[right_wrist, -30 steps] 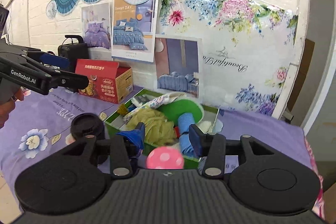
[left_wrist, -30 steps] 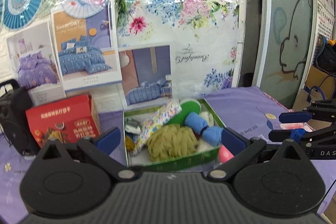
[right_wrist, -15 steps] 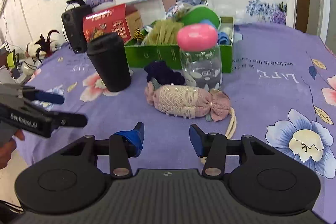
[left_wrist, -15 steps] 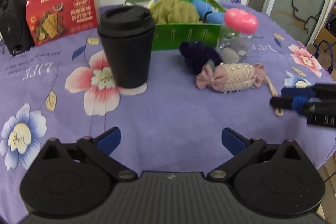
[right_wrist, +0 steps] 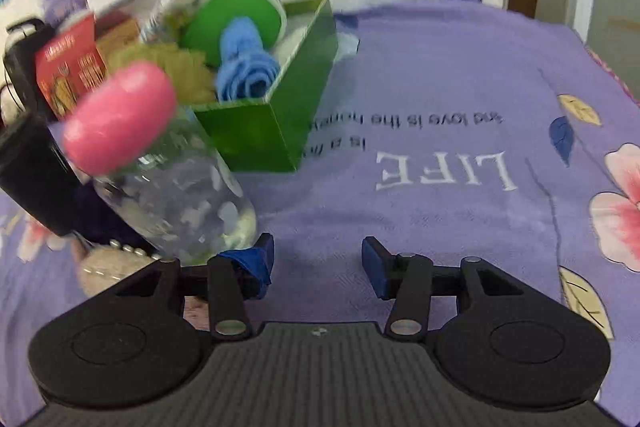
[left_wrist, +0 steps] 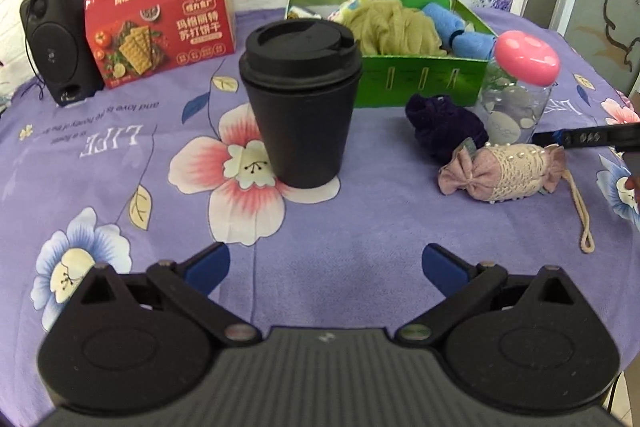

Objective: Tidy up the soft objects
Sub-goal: 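Move the right tool to the pink lace bow roll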

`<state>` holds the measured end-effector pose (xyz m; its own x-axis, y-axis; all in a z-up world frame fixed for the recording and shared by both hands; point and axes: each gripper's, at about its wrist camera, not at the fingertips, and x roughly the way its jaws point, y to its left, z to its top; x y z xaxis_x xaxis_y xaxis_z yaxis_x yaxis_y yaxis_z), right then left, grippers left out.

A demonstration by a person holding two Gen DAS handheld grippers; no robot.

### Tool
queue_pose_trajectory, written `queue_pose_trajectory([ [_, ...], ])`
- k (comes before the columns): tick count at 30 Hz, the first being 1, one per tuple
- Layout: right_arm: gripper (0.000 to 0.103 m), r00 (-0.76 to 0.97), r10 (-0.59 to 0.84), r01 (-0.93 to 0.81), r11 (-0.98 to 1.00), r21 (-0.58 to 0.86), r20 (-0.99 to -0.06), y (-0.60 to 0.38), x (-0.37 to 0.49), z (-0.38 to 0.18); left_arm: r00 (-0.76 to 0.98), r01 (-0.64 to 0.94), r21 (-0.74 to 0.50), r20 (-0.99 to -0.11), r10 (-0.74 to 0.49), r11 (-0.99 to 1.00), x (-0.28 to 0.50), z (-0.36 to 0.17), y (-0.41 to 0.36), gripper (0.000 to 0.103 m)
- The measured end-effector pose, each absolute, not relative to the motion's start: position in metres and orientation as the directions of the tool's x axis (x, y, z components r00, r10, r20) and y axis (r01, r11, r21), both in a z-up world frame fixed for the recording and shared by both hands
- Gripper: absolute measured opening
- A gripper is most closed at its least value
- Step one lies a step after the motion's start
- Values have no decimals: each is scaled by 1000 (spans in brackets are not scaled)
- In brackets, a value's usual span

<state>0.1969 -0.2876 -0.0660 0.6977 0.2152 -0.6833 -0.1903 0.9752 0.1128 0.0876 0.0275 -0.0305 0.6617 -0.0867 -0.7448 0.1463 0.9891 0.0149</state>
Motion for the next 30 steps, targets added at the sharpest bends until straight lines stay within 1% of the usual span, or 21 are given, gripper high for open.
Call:
queue_pose_trajectory([
  [2,35,701,205,-241,969,43,-683,-272,192,-65,657,144,10,-749,-88,990,89,-31,27,101],
  [3,33,696,203,-249,968,34,-689,-267,188,-64,654,144,7,-751,-90,989,90,-31,27,101],
  [4,34,692,213,-258,965,40,-690,-265,181,-61,656,145,6,-749,-91,989,89,-30,26,101],
  [5,34,679,246,-279,958,66,-692,-264,174,-59,659,146,6,-746,-93,989,89,-30,26,101],
  [7,33,610,357,-345,923,169,-708,-261,154,-58,663,152,2,-742,-101,988,87,-29,26,101],
  [9,34,557,407,-386,899,209,-723,-251,129,-57,662,158,-6,-741,-111,987,85,-29,27,101],
  [11,34,527,456,-426,872,242,-717,-244,99,-51,663,167,-16,-738,-124,986,82,-28,29,101],
  [13,34,459,547,-466,819,334,-700,-240,75,-43,661,176,-28,-737,-139,984,79,-28,31,101],
  [14,34,451,570,-475,805,356,-687,-239,65,-38,662,176,-32,-736,-143,984,78,-27,32,101],
  [17,34,528,517,-471,839,274,-674,-236,49,-22,662,177,-53,-733,-159,983,76,-27,36,101],
  [20,35,610,460,-425,877,224,-645,-233,52,-13,662,167,-73,-731,-167,983,73,-26,42,101],
  [24,36,646,494,-404,868,289,-582,-218,91,-15,676,145,-77,-720,-155,986,69,-23,54,101],
  [26,37,692,486,-405,874,270,-534,-199,101,-9,675,128,-84,-722,-149,988,70,-24,62,101],
  [28,37,694,517,-454,854,252,-501,-177,115,-3,664,112,-101,-732,-150,989,72,-27,69,101],
  [30,36,708,524,-502,845,184,-473,-154,129,0,648,103,-126,-744,-163,987,75,-30,75,101],
])
